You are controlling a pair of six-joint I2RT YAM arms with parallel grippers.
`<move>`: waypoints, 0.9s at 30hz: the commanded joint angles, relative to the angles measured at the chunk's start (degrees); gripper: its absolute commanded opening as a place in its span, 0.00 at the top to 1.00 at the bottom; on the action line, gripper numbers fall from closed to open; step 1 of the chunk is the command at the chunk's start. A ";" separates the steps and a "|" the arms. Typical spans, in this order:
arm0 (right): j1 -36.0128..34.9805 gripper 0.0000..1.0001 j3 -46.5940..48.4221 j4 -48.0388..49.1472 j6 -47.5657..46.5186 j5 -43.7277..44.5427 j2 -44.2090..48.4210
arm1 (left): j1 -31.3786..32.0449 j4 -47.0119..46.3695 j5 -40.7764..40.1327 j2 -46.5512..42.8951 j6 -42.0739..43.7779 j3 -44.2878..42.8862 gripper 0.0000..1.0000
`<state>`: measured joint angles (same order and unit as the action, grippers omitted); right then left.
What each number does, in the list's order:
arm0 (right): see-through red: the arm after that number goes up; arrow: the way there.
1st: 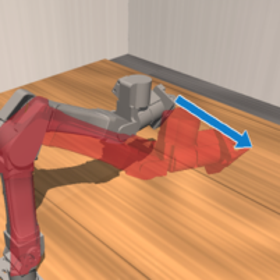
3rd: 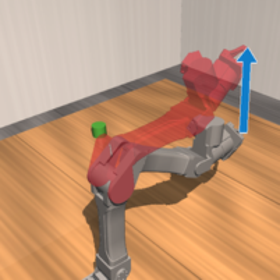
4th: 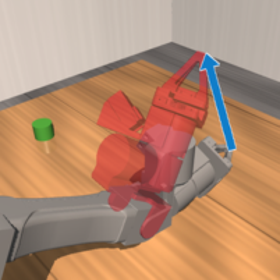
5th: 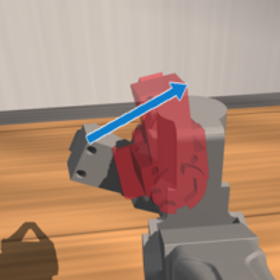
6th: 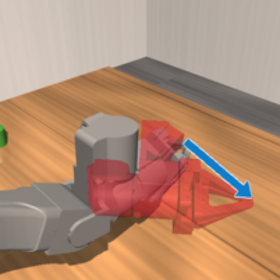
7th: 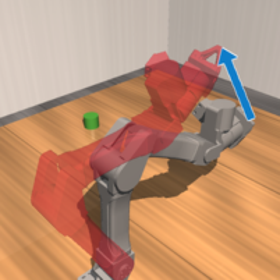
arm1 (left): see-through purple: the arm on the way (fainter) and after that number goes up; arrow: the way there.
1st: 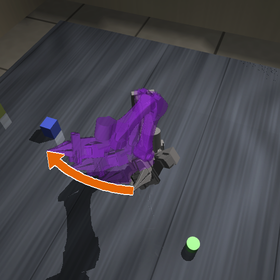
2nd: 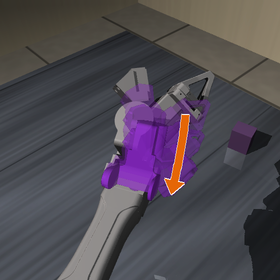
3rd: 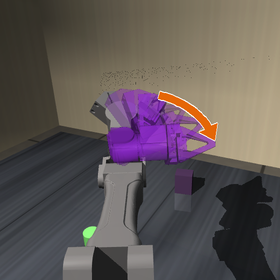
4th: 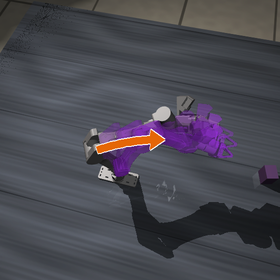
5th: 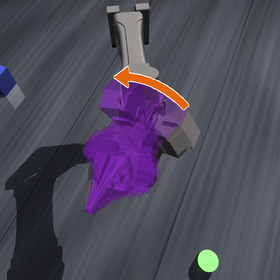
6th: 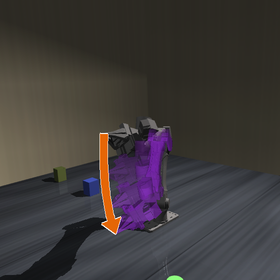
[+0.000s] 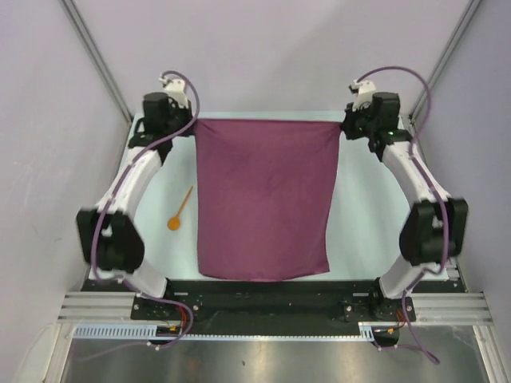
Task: Fold the napkin, place the utensils inside, and roll it up
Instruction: Flatten out the napkin at the center of the board, then fold the napkin at the center of the board.
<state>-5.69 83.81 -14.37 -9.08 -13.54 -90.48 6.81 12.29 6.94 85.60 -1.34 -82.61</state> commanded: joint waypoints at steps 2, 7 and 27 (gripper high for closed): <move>4.54 1.00 9.33 5.84 3.88 -5.17 -19.23 | -2.33 -1.39 5.09 18.87 -1.64 -7.55 1.00; 8.32 0.50 34.85 0.33 11.62 -10.79 -38.96 | -2.33 7.97 5.55 37.94 -4.19 -28.98 0.27; 4.39 0.28 -18.56 -14.96 33.51 -3.36 3.71 | -1.97 7.49 -2.72 -3.83 -7.71 6.03 0.00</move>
<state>3.16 75.44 -22.96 18.46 -22.35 -94.02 4.75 19.90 6.33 89.93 -7.53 -86.70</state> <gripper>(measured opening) 0.727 0.996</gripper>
